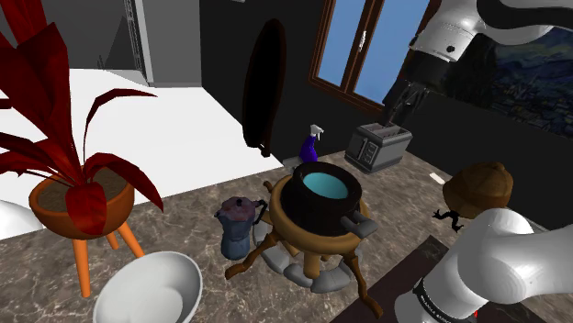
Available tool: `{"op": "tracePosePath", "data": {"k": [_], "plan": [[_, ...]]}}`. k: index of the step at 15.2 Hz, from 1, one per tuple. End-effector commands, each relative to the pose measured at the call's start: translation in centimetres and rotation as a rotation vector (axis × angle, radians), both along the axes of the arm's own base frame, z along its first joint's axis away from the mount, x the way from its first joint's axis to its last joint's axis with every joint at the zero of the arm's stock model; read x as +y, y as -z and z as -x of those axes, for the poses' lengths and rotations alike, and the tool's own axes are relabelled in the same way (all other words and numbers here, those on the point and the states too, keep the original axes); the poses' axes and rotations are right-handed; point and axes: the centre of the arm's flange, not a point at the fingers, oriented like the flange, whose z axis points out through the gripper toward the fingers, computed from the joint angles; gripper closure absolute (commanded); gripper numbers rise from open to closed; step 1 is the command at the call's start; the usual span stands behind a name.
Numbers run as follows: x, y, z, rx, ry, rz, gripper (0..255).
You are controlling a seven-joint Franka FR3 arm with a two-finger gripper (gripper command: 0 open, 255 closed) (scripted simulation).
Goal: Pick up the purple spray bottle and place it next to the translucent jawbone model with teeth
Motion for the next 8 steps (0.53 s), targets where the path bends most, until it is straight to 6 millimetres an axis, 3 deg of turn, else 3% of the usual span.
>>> {"op": "tracePosePath", "data": {"k": [1, 8], "plan": [[0.0, 0.0, 0.0, 0.0, 0.0, 0.0, 0], [-2.7, 7.0, -4.4, -0.056, 0.006, 0.033, 0]]}}
